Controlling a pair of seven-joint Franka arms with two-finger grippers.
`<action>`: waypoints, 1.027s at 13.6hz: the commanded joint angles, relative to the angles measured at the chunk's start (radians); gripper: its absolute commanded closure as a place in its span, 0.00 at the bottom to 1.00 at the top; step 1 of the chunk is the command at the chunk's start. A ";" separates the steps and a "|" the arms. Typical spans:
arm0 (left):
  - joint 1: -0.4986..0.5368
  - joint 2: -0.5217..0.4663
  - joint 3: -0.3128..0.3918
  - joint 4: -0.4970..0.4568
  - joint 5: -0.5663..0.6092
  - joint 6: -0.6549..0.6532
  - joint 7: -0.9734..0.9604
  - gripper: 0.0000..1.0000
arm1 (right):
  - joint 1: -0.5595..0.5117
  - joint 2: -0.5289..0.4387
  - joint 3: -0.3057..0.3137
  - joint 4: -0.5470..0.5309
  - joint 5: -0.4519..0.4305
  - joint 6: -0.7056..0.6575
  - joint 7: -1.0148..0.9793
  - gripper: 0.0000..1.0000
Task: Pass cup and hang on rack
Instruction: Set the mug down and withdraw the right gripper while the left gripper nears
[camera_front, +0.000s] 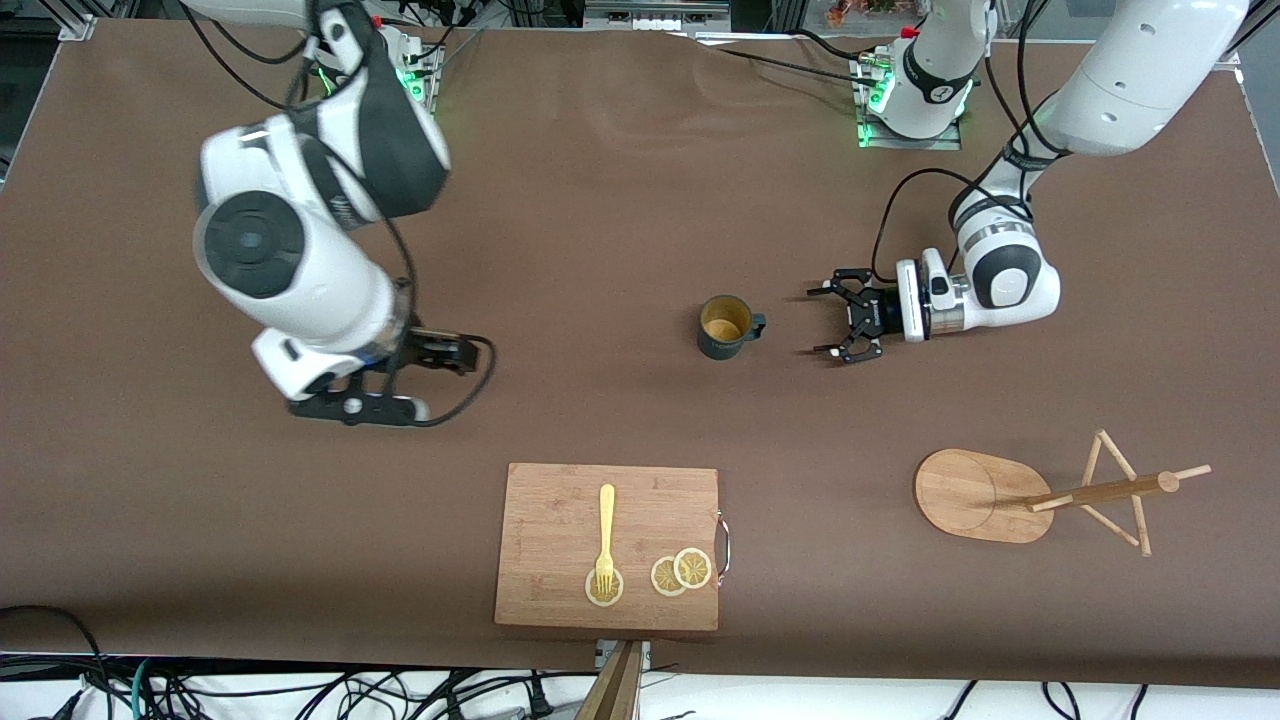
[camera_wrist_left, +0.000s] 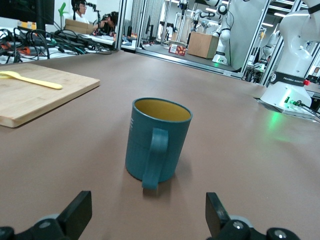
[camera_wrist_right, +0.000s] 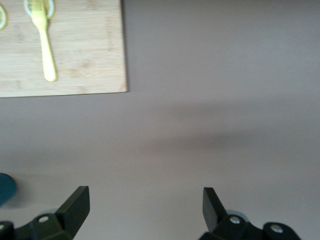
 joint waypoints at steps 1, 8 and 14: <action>-0.001 0.051 -0.038 0.006 -0.106 -0.003 0.154 0.00 | -0.015 -0.150 -0.068 -0.154 0.005 -0.015 -0.162 0.00; -0.064 0.094 -0.073 0.012 -0.282 0.002 0.216 0.00 | -0.013 -0.303 -0.242 -0.275 -0.012 -0.121 -0.442 0.00; -0.076 0.096 -0.072 0.029 -0.291 0.000 0.245 0.73 | -0.169 -0.486 -0.072 -0.513 -0.121 -0.017 -0.453 0.00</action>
